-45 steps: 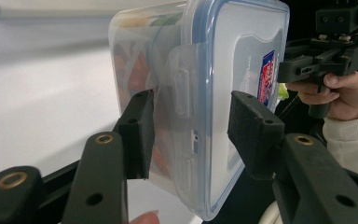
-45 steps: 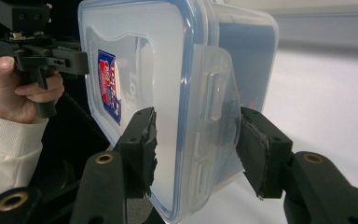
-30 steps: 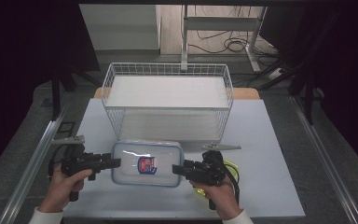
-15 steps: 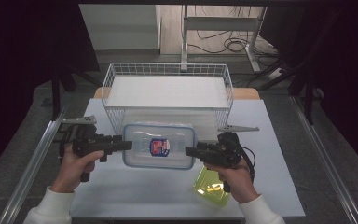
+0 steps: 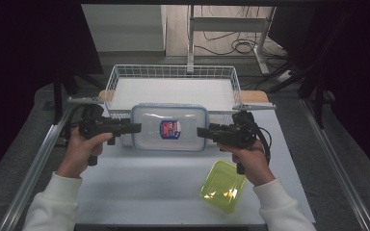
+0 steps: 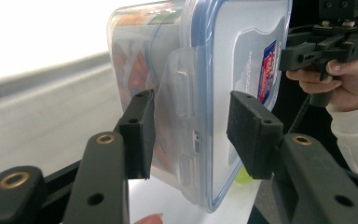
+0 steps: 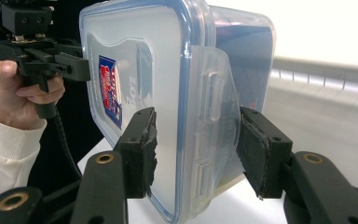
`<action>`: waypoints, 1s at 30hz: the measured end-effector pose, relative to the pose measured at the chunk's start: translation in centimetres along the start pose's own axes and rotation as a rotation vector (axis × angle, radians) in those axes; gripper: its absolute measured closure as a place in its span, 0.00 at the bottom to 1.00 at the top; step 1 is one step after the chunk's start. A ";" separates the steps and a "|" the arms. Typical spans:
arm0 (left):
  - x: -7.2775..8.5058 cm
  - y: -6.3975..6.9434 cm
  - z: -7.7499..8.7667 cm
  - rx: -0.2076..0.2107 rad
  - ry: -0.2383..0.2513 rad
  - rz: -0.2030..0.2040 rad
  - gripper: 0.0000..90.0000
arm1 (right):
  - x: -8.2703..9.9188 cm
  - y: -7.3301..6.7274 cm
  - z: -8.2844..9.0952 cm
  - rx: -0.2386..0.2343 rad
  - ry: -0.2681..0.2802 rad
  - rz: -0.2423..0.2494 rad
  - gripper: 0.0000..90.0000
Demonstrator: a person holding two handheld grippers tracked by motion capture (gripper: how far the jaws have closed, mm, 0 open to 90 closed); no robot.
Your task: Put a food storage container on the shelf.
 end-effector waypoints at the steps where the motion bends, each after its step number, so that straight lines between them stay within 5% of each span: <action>1: -0.9 -0.1 0.0 0.000 0.005 -0.004 0.59 | -0.9 0.1 0.1 -0.001 0.005 0.006 0.55; 11: -4.9 -0.9 0.0 -0.001 0.021 -0.007 0.59 | -4.9 0.9 0.3 -0.012 0.018 0.018 0.55; 30: -9.8 -5.6 -2.8 -0.008 -0.020 0.074 0.58 | -10.5 5.9 -2.0 -0.038 -0.006 -0.093 0.55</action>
Point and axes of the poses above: each handheld gripper's, and its own axes: z roughly backward along the jaws, x roughly out of its underside, y roughly to its right, the point moved 6 cm from there along -z, roughly forward along the jaws, and after that the axes turned 2 degrees about -z, right-handed, at the moved point
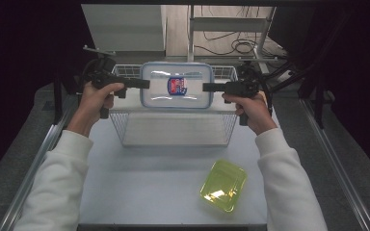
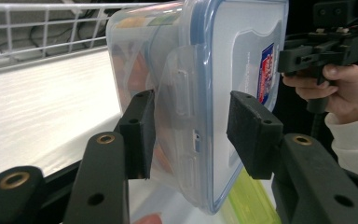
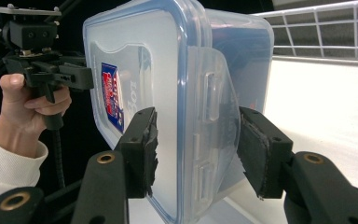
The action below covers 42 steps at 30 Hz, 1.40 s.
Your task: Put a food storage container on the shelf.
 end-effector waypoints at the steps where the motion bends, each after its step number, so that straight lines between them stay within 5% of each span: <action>1: 0.0 -0.3 -0.2 -0.002 -0.003 0.011 0.58 | -0.1 0.2 -0.4 0.011 -0.013 -0.007 0.55; 9: -0.2 -1.0 -0.8 0.004 0.012 0.056 0.57 | -0.6 1.2 -0.9 0.004 -0.012 -0.081 0.54; 18: -0.6 -2.1 -1.6 0.001 0.029 0.107 0.51 | -1.2 2.0 -1.5 0.085 0.023 -0.144 0.49; 20: -0.7 -2.4 -1.9 -0.044 0.035 0.105 0.49 | -1.2 2.1 -1.6 0.103 0.029 -0.142 0.48; 21: -0.7 -2.8 -2.3 -0.084 0.039 0.113 0.36 | -1.1 2.4 -1.7 0.140 0.032 -0.147 0.44; 23: -0.6 -3.0 -2.5 -0.098 0.045 0.115 0.30 | -1.0 2.4 -1.7 0.135 0.039 -0.163 0.41; 25: -0.6 -3.0 -2.3 -0.110 0.072 0.100 0.20 | -0.7 2.5 -1.2 0.134 0.072 -0.173 0.41; 29: -0.3 -1.9 -1.5 -0.137 0.096 0.030 0.22 | -0.3 2.3 0.3 0.114 0.100 -0.151 0.42; 35: 1.0 0.1 0.0 -0.146 0.125 0.009 0.28 | 0.7 1.6 1.6 0.090 0.086 -0.076 0.40; 42: 4.4 2.2 0.2 -0.128 0.054 -0.063 0.35 | 3.0 0.8 2.7 0.074 0.065 -0.026 0.36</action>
Point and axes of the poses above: each handheld gripper's, and its own axes: z roughly backward along the jaws, x roughly out of its underside, y roughly to its right, the point moved 6 cm from there along -z, roughly forward along the jaws, and after that the axes turned 2 degrees about -z, right-handed, at the moved point
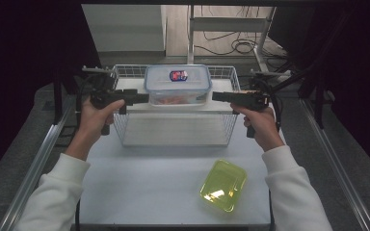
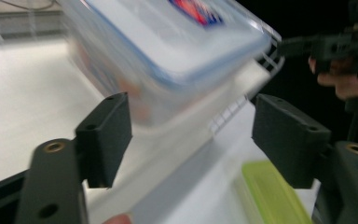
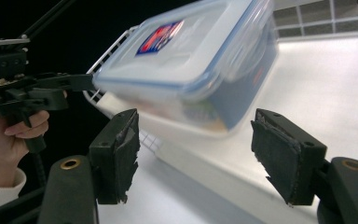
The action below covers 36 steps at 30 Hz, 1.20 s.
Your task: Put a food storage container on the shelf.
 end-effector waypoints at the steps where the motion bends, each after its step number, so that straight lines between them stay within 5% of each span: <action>1: 1.0 0.7 -0.1 0.010 -0.010 -0.016 0.38 | 0.7 -0.2 0.3 -0.001 -0.005 0.015 0.36; 13: 6.8 2.8 0.2 0.014 -0.017 -0.016 0.30 | 7.0 -0.2 1.8 -0.011 -0.071 0.105 0.36; 18: 7.4 2.7 0.1 -0.007 -0.018 -0.033 0.35 | 8.8 0.6 2.0 -0.011 -0.074 0.100 0.36; 24: 5.2 1.9 -1.4 -0.031 -0.026 -0.056 0.70 | 11.1 1.6 2.0 -0.016 -0.066 0.081 0.36; 25: 4.5 1.7 -1.9 -0.014 -0.030 -0.053 0.87 | 11.8 1.6 2.1 -0.015 -0.064 0.083 0.36; 29: 2.3 1.1 -3.7 -0.024 -0.047 -0.052 1.00 | 12.7 1.6 2.4 -0.028 -0.062 0.083 0.36; 36: 1.0 0.4 -4.7 -0.054 -0.064 -0.061 1.00 | 14.0 1.5 3.0 -0.044 -0.063 0.087 0.35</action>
Point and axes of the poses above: each handheld gripper's, and its own axes: z roughly backward along the jaws, x roughly out of its underside, y roughly to its right, the point moved 6 cm from there along -z, roughly forward along the jaws, and after that the axes turned 2 degrees about -z, right-handed, at the moved point
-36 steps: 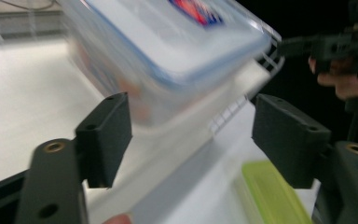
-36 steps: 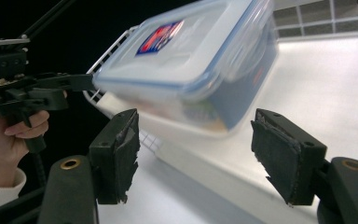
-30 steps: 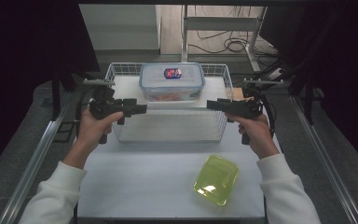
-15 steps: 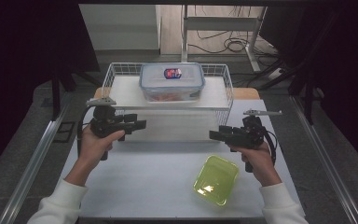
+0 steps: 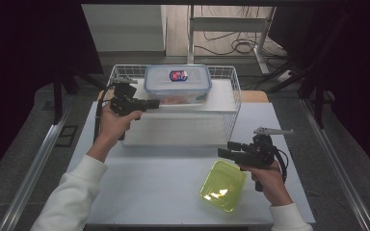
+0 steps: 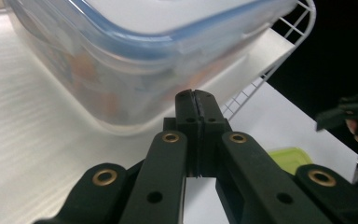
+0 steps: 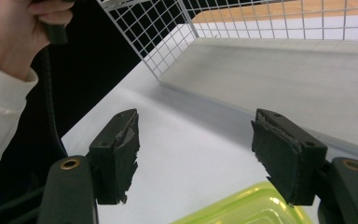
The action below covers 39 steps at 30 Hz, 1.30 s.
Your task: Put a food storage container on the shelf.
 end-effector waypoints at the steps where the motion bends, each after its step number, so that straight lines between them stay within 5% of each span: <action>1: -0.2 -0.3 -0.2 0.008 0.009 0.024 1.00 | 0.3 -0.1 0.2 -0.003 0.001 0.007 0.35; 16: -0.1 -1.1 0.1 0.002 0.005 0.049 1.00 | 0.7 -0.8 0.1 -0.022 -0.004 0.009 0.35; 23: 1.7 0.2 1.7 0.029 0.028 0.038 0.96 | 1.4 -0.6 0.2 -0.023 -0.008 0.000 0.35; 27: 4.2 1.7 2.9 0.066 0.031 0.041 0.71 | 2.2 -0.6 0.5 -0.020 -0.006 -0.003 0.35; 29: 5.0 2.1 3.3 0.061 0.036 0.037 0.65 | 2.4 -0.7 0.6 -0.020 -0.008 -0.001 0.35; 31: 6.6 2.7 3.7 0.059 0.041 0.029 0.44 | 3.1 -0.6 0.6 -0.014 -0.019 0.004 0.35; 33: 7.5 2.9 3.9 0.061 0.030 0.027 0.35 | 3.4 -0.4 0.6 -0.013 -0.023 -0.002 0.35; 39: 11.9 3.4 4.3 0.022 -0.005 0.023 0.29 | 3.9 0.1 0.6 -0.006 -0.032 -0.009 0.35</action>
Point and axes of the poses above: each handheld gripper's, and its own axes: z roughly backward along the jaws, x roughly out of its underside, y roughly to its right, the point moved 6 cm from there along -z, roughly forward along the jaws, and after that the axes turned 2 degrees about -z, right-handed, at the moved point
